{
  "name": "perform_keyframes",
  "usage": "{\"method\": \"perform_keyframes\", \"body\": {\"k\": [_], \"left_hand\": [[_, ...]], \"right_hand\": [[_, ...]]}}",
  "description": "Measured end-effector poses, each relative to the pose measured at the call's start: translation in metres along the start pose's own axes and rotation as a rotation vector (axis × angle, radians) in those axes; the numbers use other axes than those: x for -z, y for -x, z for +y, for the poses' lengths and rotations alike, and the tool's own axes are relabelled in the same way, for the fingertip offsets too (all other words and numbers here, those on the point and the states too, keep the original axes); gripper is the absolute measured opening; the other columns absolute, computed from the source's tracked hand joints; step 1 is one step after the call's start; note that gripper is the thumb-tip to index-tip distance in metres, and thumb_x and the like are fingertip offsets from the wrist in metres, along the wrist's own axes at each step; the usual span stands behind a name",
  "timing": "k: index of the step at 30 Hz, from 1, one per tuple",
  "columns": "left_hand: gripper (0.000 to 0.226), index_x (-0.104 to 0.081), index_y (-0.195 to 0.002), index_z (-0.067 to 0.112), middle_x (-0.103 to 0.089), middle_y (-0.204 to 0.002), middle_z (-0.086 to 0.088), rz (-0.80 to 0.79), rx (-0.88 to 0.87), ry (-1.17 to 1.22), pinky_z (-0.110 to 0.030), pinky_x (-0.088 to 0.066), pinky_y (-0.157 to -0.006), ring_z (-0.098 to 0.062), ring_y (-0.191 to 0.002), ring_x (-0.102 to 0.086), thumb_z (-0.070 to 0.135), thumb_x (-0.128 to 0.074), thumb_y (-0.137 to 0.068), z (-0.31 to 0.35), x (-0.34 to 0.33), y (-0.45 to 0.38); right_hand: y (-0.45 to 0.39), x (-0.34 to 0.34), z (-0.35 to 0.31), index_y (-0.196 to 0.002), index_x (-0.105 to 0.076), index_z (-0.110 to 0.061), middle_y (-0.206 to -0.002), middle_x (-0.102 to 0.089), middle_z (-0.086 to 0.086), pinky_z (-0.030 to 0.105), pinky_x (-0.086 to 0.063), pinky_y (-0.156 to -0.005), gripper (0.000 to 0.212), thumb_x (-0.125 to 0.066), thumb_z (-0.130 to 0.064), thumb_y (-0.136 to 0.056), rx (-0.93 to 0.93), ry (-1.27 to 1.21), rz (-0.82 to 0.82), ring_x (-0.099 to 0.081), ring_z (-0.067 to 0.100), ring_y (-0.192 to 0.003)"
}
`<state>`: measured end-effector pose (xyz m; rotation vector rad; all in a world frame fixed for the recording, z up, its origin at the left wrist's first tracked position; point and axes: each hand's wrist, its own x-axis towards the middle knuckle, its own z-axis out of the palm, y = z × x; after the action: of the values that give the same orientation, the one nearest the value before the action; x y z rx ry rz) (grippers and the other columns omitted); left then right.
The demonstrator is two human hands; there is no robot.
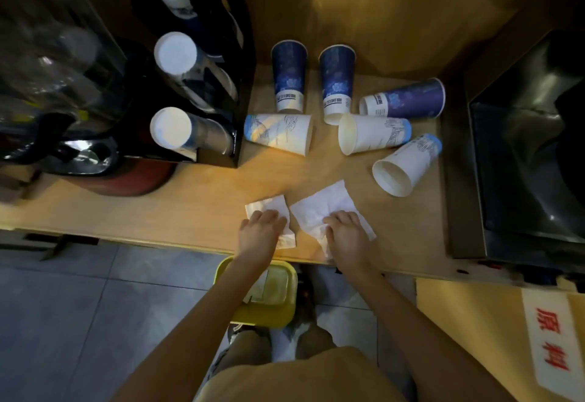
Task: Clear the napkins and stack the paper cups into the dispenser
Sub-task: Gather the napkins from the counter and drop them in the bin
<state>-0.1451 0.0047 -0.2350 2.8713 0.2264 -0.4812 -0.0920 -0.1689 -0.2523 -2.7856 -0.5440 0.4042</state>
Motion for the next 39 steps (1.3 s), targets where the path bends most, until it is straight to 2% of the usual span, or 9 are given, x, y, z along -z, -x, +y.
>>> {"method": "perform_keyframes", "body": {"k": [3,7,10,16,21,27,29,33,39], "left_hand": [[0.036,-0.060,-0.116,0.026,-0.055,-0.128,-0.003,0.009,0.027,0.074,-0.035,-0.044,-0.085,-0.028,-0.113,-0.051,0.011,-0.045,-0.087,-0.015,-0.004,0.023],[0.027,-0.069,-0.104,0.017,-0.071,-0.110,-0.010,0.032,0.236,0.559,-0.031,-0.049,-0.075,-0.032,-0.097,-0.064,0.011,-0.056,-0.082,-0.043,-0.003,0.058],[0.030,-0.064,-0.112,0.019,-0.072,-0.103,-0.017,-0.016,0.268,0.646,-0.037,-0.050,-0.074,-0.036,-0.093,-0.064,0.015,-0.056,-0.083,-0.065,-0.014,0.085],[0.028,-0.067,-0.106,0.010,-0.069,-0.109,-0.017,-0.029,0.366,0.705,-0.026,-0.044,-0.078,-0.034,-0.098,-0.062,0.004,-0.050,-0.084,-0.103,-0.052,0.113],[0.033,-0.060,-0.117,0.004,-0.058,-0.128,-0.019,-0.189,0.462,0.755,-0.033,-0.044,-0.095,-0.034,-0.112,-0.055,0.002,-0.046,-0.087,-0.119,-0.086,0.117],[0.046,-0.045,-0.130,0.004,-0.042,-0.143,-0.015,-0.383,0.377,0.665,-0.035,-0.035,-0.106,-0.032,-0.127,-0.043,0.003,-0.051,-0.085,-0.136,-0.151,0.101],[0.046,-0.046,-0.130,0.003,-0.045,-0.141,-0.018,-0.388,0.390,0.654,-0.034,-0.035,-0.106,-0.032,-0.126,-0.045,0.002,-0.053,-0.084,-0.141,-0.179,0.094],[0.035,-0.058,-0.119,0.001,-0.062,-0.123,-0.020,-0.312,0.509,0.717,-0.028,-0.043,-0.094,-0.031,-0.111,-0.058,0.004,-0.058,-0.084,-0.151,-0.233,0.074],[0.027,-0.068,-0.105,0.009,-0.072,-0.096,-0.018,-0.322,0.530,0.594,-0.026,-0.042,-0.067,-0.022,-0.076,-0.060,0.026,-0.054,-0.089,-0.159,-0.324,0.032]], "right_hand": [[0.017,-0.007,-0.022,-0.108,-0.063,-0.011,-0.115,-0.061,0.009,0.033,-0.039,-0.090,0.028,-0.045,-0.008,-0.088,-0.010,-0.057,-0.004,-0.049,0.026,-0.111],[0.041,-0.015,-0.062,-0.101,-0.067,-0.005,-0.105,-0.066,0.017,0.035,-0.041,-0.082,0.025,-0.052,-0.001,-0.081,0.027,-0.270,-0.100,-0.058,0.031,-0.098],[0.062,-0.024,-0.092,-0.101,-0.068,-0.005,-0.101,-0.071,0.017,0.020,-0.039,-0.070,0.024,-0.058,0.000,-0.080,-0.028,-0.514,-0.151,-0.062,0.023,-0.091],[0.092,-0.069,-0.116,-0.116,-0.057,-0.017,-0.098,-0.069,0.015,0.034,-0.048,-0.076,0.030,-0.054,-0.012,-0.086,-0.133,-0.572,-0.276,-0.062,0.027,-0.087],[0.099,-0.112,-0.108,-0.103,-0.065,-0.007,-0.099,-0.069,0.020,0.025,-0.037,-0.072,0.021,-0.050,-0.009,-0.089,-0.236,-0.540,-0.286,-0.057,0.023,-0.083],[0.083,-0.187,-0.084,-0.100,-0.067,0.002,-0.097,-0.067,0.022,0.041,-0.046,-0.078,0.021,-0.049,0.000,-0.088,-0.461,-0.710,-0.301,-0.059,0.033,-0.088],[0.075,-0.218,-0.076,-0.105,-0.065,0.003,-0.093,-0.065,0.021,0.038,-0.044,-0.073,0.023,-0.050,0.001,-0.087,-0.530,-0.785,-0.326,-0.057,0.029,-0.085],[0.063,-0.281,-0.056,-0.107,-0.066,-0.005,-0.101,-0.068,0.015,0.014,-0.039,-0.059,0.029,-0.055,0.002,-0.081,-0.434,-0.670,-0.326,-0.057,0.018,-0.085],[0.039,-0.380,-0.021,-0.112,-0.063,-0.006,-0.115,-0.066,0.018,0.028,-0.044,-0.079,0.029,-0.048,-0.004,-0.087,-0.373,-0.380,-0.323,-0.060,0.032,-0.105]]}}
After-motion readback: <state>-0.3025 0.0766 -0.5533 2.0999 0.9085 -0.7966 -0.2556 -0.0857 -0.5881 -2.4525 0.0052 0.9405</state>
